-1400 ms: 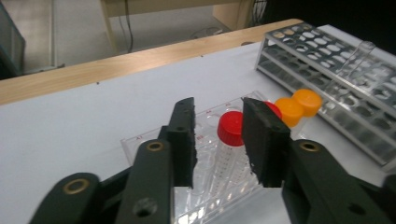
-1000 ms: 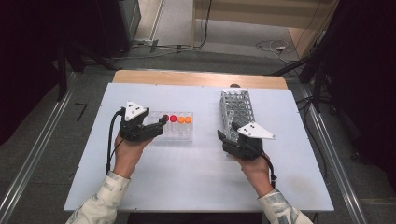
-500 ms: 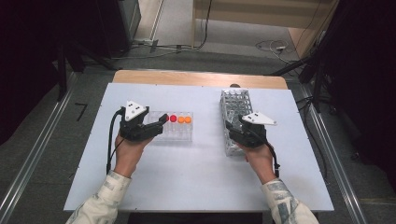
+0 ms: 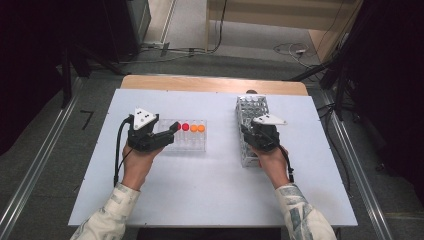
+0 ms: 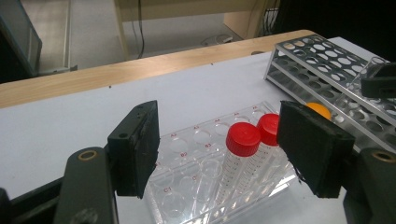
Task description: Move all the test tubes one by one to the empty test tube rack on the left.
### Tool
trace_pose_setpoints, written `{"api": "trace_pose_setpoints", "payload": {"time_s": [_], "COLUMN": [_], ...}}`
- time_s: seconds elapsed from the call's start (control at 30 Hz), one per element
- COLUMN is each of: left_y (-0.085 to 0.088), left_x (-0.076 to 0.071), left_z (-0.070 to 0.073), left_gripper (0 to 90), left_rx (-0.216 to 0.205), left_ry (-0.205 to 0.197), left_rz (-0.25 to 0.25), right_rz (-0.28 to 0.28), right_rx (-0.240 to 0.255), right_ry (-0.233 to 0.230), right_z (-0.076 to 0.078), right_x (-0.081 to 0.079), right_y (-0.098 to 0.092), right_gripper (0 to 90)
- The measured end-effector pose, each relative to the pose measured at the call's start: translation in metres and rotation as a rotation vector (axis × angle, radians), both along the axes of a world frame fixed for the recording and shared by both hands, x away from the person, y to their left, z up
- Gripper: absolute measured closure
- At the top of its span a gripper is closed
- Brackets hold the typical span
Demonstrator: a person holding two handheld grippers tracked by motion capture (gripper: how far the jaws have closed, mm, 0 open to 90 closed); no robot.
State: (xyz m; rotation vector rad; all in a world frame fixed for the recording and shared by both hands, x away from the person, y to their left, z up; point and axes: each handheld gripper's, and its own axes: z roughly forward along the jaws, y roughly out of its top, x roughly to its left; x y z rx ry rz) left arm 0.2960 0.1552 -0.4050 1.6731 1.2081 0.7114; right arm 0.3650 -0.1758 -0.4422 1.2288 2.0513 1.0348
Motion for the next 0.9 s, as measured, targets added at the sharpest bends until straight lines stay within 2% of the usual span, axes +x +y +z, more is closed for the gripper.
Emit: {"api": "trace_pose_setpoints", "payload": {"time_s": [0.23,0.53,0.6,0.8,0.9], "left_y": [-0.0017,-0.0018,-0.0028,-0.0039,-0.0035], "left_x": [-0.0002,-0.0012,-0.0013,-0.0021,-0.0025], "left_z": [-0.0003,-0.0002,-0.0003,-0.0002,-0.0001], "left_gripper": [30.5,30.5,30.5,30.6,30.5], "left_rx": [0.004,0.007,0.007,0.008,0.007], "left_ry": [0.000,0.001,0.000,-0.001,-0.001], "left_rz": [-0.002,-0.005,-0.007,-0.010,-0.011], "right_rz": [-0.028,-0.039,-0.047,-0.052,-0.053], "right_rx": [-0.002,-0.019,-0.021,-0.025,-0.013], "right_ry": [0.031,0.043,0.040,0.032,0.004], "right_z": [-0.0007,0.0001,0.0000,0.0001,0.0024], "right_x": [0.0040,0.0081,0.0080,0.0066,0.0040], "right_y": [0.0007,0.0037,0.0038,0.0038,0.0027], "right_gripper": [66.9,69.4,72.5,73.2,73.6]}}
